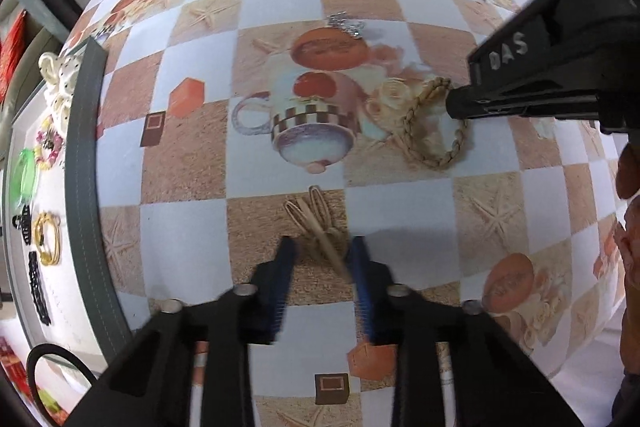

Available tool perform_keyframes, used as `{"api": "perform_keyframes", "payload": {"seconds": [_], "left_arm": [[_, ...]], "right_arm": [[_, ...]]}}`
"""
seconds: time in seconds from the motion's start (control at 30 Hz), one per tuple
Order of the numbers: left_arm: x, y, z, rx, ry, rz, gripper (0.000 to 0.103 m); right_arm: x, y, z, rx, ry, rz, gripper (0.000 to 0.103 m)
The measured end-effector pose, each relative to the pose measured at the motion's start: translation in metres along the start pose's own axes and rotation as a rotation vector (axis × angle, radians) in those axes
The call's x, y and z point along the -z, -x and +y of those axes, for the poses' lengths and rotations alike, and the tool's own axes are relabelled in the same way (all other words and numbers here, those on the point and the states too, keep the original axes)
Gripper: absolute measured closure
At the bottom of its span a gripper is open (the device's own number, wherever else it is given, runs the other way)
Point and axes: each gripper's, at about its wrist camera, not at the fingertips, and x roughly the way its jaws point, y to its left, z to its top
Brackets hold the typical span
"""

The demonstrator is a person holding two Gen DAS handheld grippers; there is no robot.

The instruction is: Organize jewelry

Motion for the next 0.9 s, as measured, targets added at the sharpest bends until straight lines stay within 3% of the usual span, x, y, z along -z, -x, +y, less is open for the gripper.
{"api": "perform_keyframes", "payload": {"seconds": [0.2, 0.4, 0.53, 0.9], "left_arm": [[-0.01, 0.001, 0.025, 0.158, 0.062, 0.03, 0.08], [-0.011, 0.02, 0.029, 0.231, 0.061, 0.009, 0.08], [-0.013, 0.033, 0.041, 0.24, 0.052, -0.007, 0.08], [-0.007, 0.066, 0.075, 0.23, 0.056, -0.051, 0.08]], "right_arm": [[0.017, 0.012, -0.03, -0.121, -0.089, -0.017, 0.097], [0.031, 0.028, -0.056, -0.175, -0.139, -0.029, 0.097], [0.041, 0.039, -0.063, -0.197, -0.148, -0.038, 0.097], [0.042, 0.069, -0.034, -0.233, -0.126, -0.066, 0.097]]}}
